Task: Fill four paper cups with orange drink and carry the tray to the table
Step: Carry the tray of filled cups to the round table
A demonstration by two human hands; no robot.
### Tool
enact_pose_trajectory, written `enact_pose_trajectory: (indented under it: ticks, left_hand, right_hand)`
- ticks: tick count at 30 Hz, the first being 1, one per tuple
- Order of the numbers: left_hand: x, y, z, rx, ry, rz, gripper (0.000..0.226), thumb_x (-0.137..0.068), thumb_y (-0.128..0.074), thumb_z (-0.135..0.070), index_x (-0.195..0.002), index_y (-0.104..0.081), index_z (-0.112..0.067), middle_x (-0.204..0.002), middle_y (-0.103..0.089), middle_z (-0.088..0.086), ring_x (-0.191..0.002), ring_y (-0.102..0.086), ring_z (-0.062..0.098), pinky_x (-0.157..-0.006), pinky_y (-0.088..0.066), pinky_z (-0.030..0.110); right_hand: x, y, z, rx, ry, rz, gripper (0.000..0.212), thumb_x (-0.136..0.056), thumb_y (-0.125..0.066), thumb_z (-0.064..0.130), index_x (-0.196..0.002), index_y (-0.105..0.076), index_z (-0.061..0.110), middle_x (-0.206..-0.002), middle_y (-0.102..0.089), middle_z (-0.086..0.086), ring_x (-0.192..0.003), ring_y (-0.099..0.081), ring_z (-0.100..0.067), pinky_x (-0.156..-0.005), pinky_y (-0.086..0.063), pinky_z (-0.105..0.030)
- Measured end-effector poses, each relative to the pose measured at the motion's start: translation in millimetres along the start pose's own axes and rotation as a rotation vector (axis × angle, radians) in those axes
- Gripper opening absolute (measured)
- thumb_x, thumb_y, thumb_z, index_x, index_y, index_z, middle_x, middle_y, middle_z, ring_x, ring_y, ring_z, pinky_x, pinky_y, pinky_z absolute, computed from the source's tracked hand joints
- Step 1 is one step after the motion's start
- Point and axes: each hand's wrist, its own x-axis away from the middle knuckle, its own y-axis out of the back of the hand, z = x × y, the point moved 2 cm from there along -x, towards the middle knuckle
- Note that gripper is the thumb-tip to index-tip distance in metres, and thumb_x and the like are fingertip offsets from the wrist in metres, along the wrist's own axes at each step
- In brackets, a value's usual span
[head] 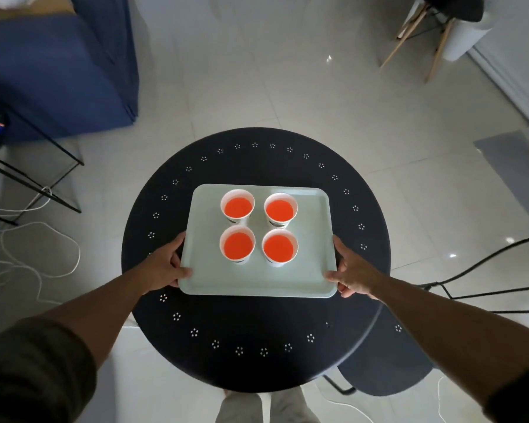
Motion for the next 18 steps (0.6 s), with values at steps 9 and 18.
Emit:
enact_pose_trajectory:
  ticks: [9, 18]
  left_hand:
    - [-1, -10, -5, -0.01, 0.038, -0.055, 0.109, -0.086, -0.08, -0.008, -0.161, -0.009, -0.042, -0.092, -0.06, 0.014, -0.087, -0.068, 0.024, -0.07, -0.063, 0.035]
    - [3, -18, -4, -0.125, 0.005, -0.233, 0.098, -0.085, -0.081, -0.017, -0.161, -0.021, -0.031, -0.085, -0.067, 0.008, -0.081, -0.067, 0.018, -0.078, -0.059, 0.035]
  right_hand:
    - [-8, -4, -4, 0.091, -0.052, -0.082, 0.113, -0.095, -0.08, 0.022, -0.162, 0.002, 0.061, -0.1, -0.074, -0.013, -0.077, -0.078, -0.031, -0.064, -0.068, -0.04]
    - [6, -12, 0, 0.118, -0.114, -0.191, 0.099, -0.098, -0.073, 0.03, -0.164, -0.005, 0.056, -0.096, -0.071, -0.005, -0.073, -0.077, -0.029, -0.052, -0.062, -0.033]
